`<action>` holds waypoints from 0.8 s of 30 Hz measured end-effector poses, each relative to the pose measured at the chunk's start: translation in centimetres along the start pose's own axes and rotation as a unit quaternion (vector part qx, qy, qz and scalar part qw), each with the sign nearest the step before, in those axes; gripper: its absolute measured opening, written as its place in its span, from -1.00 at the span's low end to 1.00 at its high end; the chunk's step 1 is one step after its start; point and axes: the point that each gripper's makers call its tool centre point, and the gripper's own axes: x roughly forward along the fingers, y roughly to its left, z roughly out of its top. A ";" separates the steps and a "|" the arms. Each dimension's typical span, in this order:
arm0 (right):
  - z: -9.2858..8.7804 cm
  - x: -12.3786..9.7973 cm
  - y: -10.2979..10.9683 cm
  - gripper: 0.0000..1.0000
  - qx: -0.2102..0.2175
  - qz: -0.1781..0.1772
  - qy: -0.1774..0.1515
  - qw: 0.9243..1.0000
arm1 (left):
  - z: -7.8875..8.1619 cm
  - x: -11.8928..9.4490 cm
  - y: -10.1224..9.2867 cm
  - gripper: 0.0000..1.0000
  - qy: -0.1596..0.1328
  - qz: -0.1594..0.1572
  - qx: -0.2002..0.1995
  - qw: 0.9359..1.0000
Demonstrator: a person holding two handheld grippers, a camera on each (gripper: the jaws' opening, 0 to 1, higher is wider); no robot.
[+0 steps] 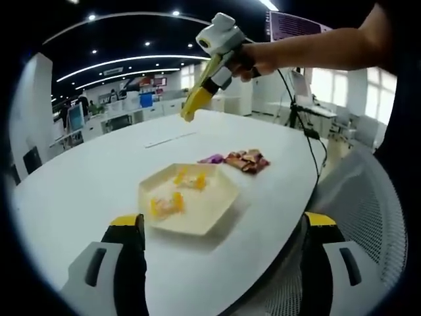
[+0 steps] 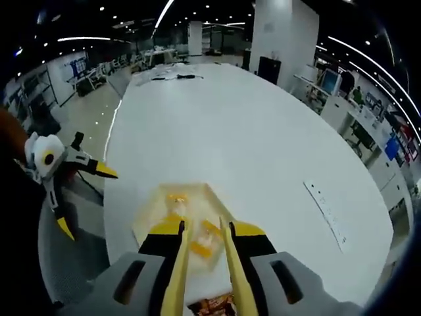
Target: Place the target food into the container with the food tongs after gripping and lifting it, then release it inside without dropping or visibly crushing the food.
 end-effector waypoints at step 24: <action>-4.5 -5.1 -0.9 -0.47 -0.029 0.020 -0.004 0.999 | -0.7 0.2 0.1 0.99 0.022 0.004 -0.007 1.000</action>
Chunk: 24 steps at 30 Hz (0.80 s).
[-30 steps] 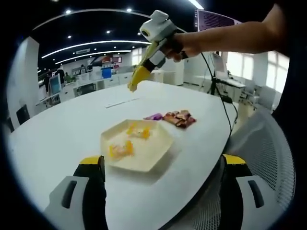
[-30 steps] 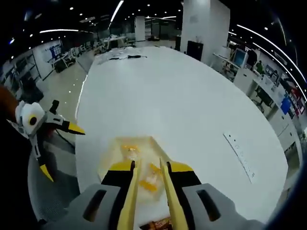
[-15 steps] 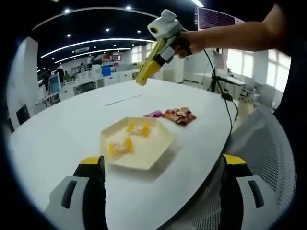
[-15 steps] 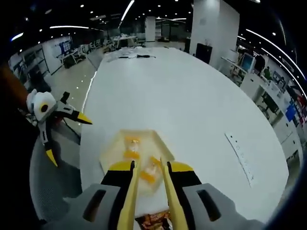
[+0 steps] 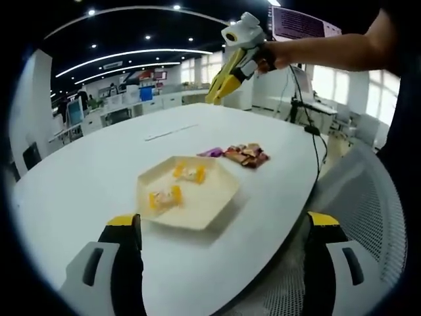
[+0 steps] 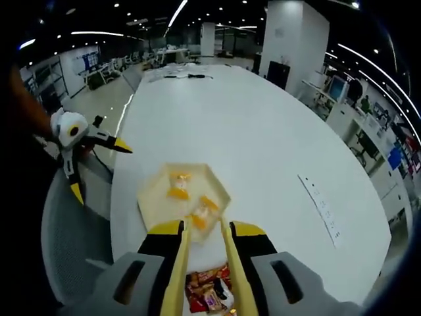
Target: Place the target food into the container with the food tongs after gripping and lifting it, then release it inside without dropping or visibly crushing the food.
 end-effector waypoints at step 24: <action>-8.0 -4.0 -2.0 -0.47 0.027 -0.037 0.012 0.999 | 0.4 -0.2 0.9 0.99 -0.021 0.034 0.013 0.999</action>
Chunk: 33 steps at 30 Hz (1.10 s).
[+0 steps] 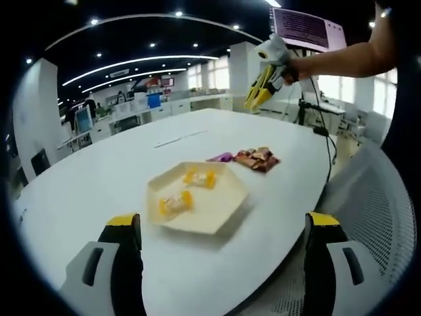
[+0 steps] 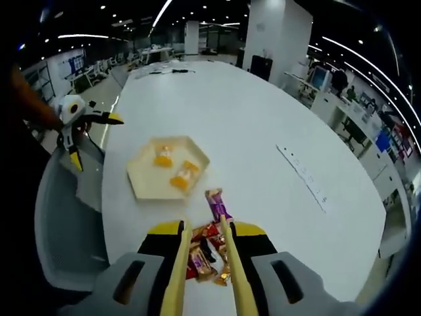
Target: Place the target food into the container with the food tongs after gripping and lifting it, then release it inside without dropping or visibly crushing the food.
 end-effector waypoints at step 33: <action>-5.3 5.3 -2.8 -0.46 -0.034 0.035 0.029 0.998 | -2.0 0.5 2.0 0.99 0.034 0.033 -0.029 0.998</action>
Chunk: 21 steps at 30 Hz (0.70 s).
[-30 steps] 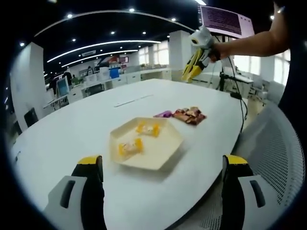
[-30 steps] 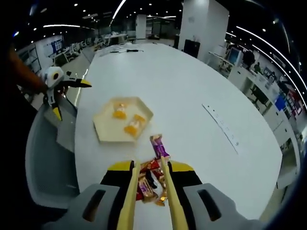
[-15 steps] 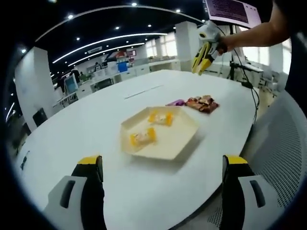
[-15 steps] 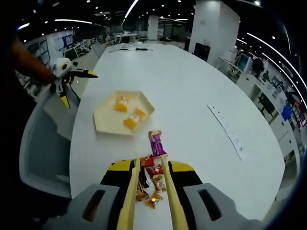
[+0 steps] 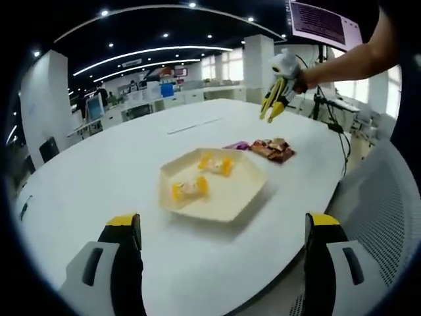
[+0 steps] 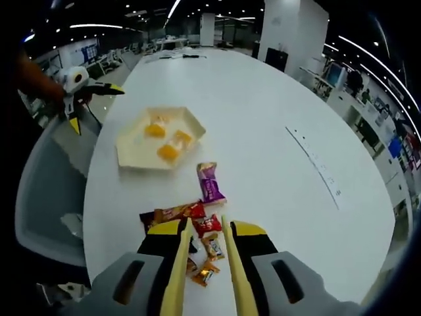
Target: Place the target food into the container with the food tongs after gripping and lifting it, then release it inside without dropping or visibly crushing the food.
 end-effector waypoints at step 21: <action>-1.8 4.1 -0.7 -0.46 -0.017 0.019 0.007 1.000 | -0.1 0.1 0.1 0.99 0.005 0.007 0.002 1.000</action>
